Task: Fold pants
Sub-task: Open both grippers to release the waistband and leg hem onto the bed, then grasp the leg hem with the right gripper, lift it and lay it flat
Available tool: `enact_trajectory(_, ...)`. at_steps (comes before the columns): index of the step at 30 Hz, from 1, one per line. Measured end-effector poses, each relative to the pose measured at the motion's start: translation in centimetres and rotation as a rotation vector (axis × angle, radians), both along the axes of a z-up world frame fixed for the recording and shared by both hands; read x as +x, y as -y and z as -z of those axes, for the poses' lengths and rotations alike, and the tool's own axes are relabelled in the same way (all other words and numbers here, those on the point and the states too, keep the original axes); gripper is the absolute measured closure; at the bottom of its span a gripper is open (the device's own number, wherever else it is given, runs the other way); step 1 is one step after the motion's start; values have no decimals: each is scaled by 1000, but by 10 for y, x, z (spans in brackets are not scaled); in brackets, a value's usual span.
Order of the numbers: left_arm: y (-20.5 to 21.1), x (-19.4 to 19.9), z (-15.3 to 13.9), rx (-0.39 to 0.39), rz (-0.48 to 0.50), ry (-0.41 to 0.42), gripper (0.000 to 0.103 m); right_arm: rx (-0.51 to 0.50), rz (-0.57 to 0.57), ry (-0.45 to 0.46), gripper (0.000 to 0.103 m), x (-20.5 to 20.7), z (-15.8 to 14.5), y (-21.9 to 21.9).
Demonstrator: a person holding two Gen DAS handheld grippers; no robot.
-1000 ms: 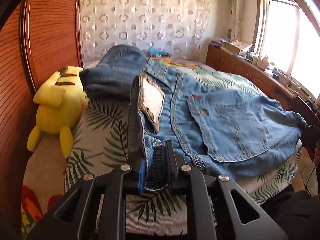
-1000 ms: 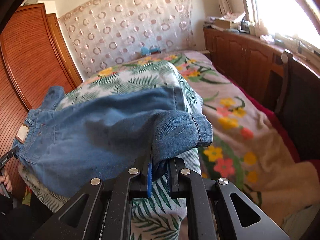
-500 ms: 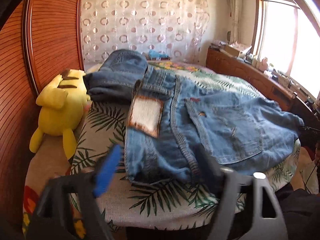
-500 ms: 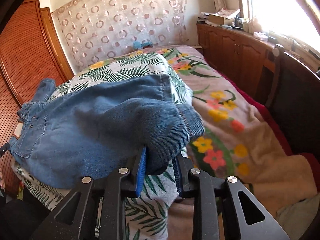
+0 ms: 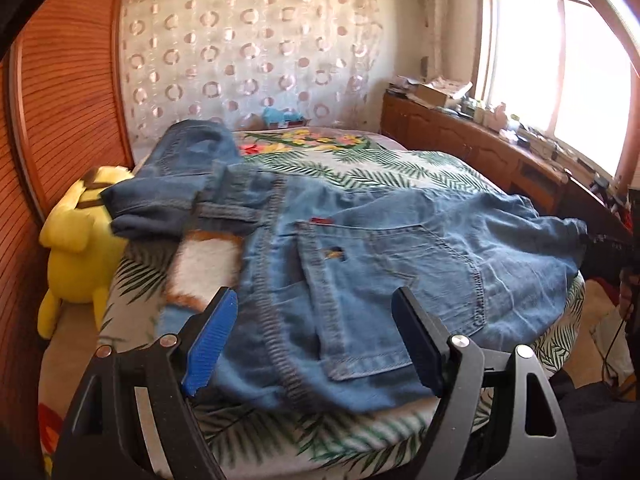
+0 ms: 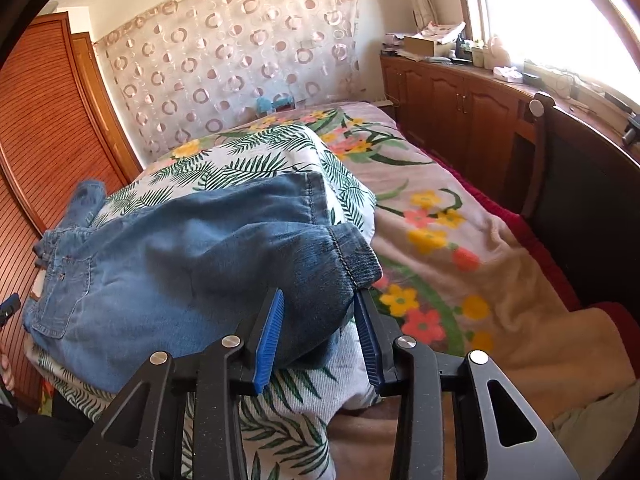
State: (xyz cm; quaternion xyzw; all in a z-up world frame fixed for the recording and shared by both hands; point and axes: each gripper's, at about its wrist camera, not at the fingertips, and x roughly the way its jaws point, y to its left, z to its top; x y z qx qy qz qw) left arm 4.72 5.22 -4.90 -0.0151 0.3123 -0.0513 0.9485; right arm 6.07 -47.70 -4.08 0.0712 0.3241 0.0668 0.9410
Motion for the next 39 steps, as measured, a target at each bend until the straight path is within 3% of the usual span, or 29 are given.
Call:
enact_trajectory(17, 46, 14, -4, -4, 91, -10, 23, 16, 26, -4, 65, 5, -2, 3)
enact_trajectory(18, 46, 13, -4, -4, 91, -11, 23, 12, 19, -3, 75, 5, -3, 1)
enact_trajectory(19, 46, 13, -3, -4, 92, -14, 23, 0, 4, 4, 90, 5, -5, -2)
enact_trajectory(21, 49, 14, -2, -3, 91, -17, 23, -12, -18, 21, 92, 3, -9, -7)
enact_trajectory(30, 49, 13, -4, -9, 84, -18, 23, 2, -156, 155, 95, -19, -52, -41)
enact_trajectory(39, 42, 13, -4, -20, 70, -17, 23, -1, -417, 226, 95, -37, -92, -123)
